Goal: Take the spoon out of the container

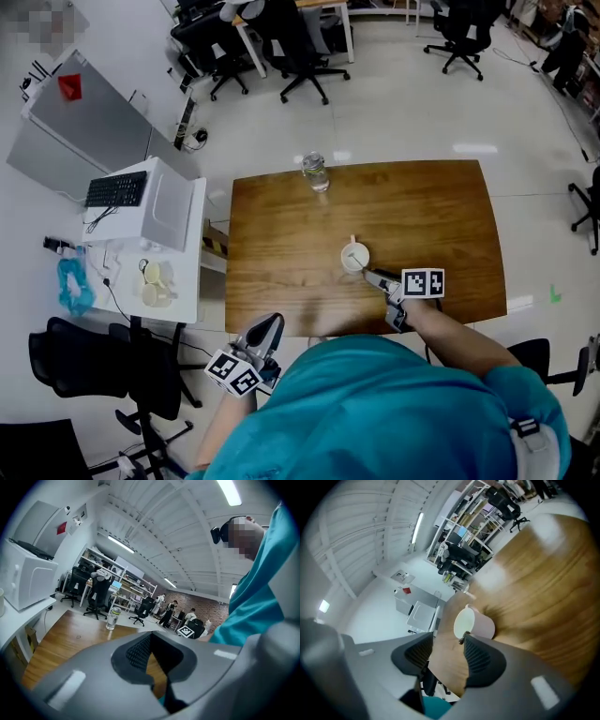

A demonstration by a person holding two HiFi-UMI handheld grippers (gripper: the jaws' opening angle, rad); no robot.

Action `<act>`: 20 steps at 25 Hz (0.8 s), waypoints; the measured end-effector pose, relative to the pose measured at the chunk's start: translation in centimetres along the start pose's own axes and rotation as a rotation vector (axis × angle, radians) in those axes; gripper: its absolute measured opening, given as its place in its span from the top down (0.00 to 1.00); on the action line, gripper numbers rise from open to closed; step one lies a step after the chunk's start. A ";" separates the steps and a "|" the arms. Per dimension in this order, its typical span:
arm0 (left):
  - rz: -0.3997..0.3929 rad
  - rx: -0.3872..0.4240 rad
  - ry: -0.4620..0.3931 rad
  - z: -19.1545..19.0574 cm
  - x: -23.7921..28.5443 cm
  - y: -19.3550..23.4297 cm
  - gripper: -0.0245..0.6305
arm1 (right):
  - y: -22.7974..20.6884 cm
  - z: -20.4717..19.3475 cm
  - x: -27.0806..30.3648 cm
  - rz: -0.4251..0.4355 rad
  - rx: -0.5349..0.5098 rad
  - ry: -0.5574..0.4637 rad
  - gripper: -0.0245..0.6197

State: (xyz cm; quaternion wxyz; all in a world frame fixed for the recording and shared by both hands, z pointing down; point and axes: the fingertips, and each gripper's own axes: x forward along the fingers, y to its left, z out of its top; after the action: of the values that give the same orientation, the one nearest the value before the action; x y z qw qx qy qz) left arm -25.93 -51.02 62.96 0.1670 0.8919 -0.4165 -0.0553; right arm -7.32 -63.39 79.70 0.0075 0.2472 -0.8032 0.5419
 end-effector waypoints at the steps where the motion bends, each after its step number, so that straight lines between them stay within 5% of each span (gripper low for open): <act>1: -0.002 -0.005 0.005 -0.3 0.2 0.7 0.96 | -0.5 0.0 0.6 -0.012 0.015 0.005 0.64; 13: -0.116 -0.047 0.053 -0.2 -0.4 7.3 0.96 | -4.3 -0.5 5.2 -0.178 0.154 -0.054 0.65; 16: -0.128 -0.055 0.065 -0.3 -0.7 8.0 0.96 | -4.3 -0.2 5.0 -0.232 0.116 -0.070 0.87; 20: -0.141 -0.063 0.071 -0.3 -1.3 8.3 0.96 | -2.7 -0.5 4.2 -0.247 0.089 -0.042 0.89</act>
State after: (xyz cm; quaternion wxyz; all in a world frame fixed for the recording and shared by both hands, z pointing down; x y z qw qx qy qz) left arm -32.73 -54.95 66.04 0.2055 0.9147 -0.3445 -0.0484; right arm -10.04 -65.38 83.46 0.0461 0.3555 -0.7417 0.5668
